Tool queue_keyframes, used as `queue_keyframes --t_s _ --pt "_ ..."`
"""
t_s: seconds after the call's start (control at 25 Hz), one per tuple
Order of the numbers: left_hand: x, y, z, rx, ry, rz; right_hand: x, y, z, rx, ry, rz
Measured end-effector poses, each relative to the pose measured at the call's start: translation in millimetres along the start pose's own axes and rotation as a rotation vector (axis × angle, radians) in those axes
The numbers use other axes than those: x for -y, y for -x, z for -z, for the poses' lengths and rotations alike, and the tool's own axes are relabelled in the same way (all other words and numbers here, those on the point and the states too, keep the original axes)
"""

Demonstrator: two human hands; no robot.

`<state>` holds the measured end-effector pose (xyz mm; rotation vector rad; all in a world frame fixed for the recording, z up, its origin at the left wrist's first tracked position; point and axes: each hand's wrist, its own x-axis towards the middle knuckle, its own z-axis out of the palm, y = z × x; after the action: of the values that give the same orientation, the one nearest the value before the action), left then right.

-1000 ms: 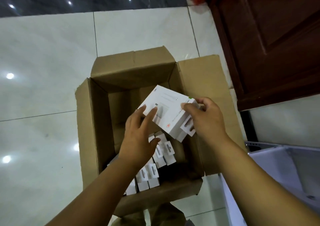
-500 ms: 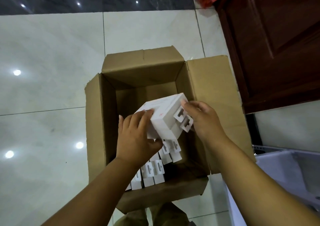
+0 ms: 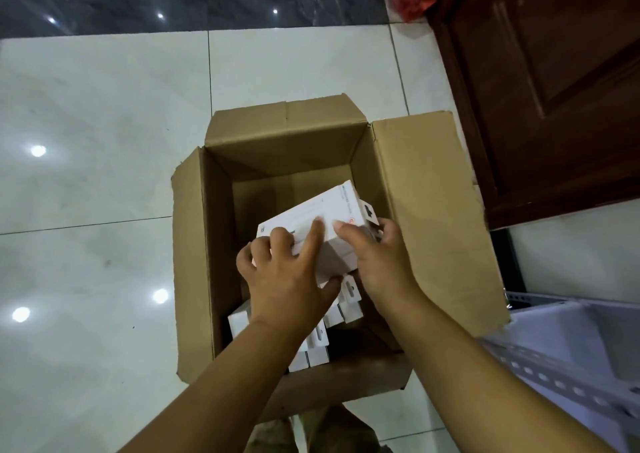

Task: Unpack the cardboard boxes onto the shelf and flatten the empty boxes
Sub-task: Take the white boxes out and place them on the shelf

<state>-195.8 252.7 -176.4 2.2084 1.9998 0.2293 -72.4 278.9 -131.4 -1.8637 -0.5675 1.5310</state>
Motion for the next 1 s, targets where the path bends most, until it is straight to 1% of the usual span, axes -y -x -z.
queue_keyframes --t_s 0.08,0.2,0.28,0.4,0.44,0.52,0.6,0.64,0.72,0.84,0.92,1.0 --pt "-0.1 -2.6 5.3 0.054 0.117 0.014 -2.2 -5.7 10.8 0.000 0.004 0.029" --pt "9.1 -7.9 12.0 0.287 0.470 0.203 -1.5 -14.9 26.1 0.062 0.001 0.041" --pt "18.7 -9.2 12.6 0.321 0.594 0.252 2.5 -18.3 33.1 0.101 -0.041 0.042" --pt "30.2 -12.0 11.0 0.324 0.690 0.339 4.3 -24.9 41.7 0.155 -0.101 0.048" --pt "32.7 -11.9 11.5 0.352 0.740 0.381 3.1 -26.3 43.5 0.181 -0.113 0.048" --pt "36.8 -11.6 14.3 0.440 0.915 0.439 -1.0 -29.1 45.7 0.217 -0.152 0.045" --pt "38.3 -10.4 19.2 0.540 1.099 0.470 -3.8 -31.0 45.8 0.236 -0.198 0.060" --pt "38.5 -8.3 19.9 0.576 1.149 0.467 -6.0 -32.2 45.2 0.241 -0.211 0.070" --pt "39.3 -3.5 18.3 0.606 1.188 0.458 -9.5 -33.3 41.9 0.226 -0.247 0.065" --pt "40.6 4.1 14.3 0.595 1.225 0.472 -15.4 -33.8 35.4 0.192 -0.279 0.033" --pt "38.7 6.7 14.6 0.564 1.255 0.482 -20.2 -31.8 30.2 0.188 -0.220 0.003" --pt "34.5 8.1 16.3 0.531 1.271 0.486 -25.8 -26.4 23.2 0.210 -0.082 -0.044"
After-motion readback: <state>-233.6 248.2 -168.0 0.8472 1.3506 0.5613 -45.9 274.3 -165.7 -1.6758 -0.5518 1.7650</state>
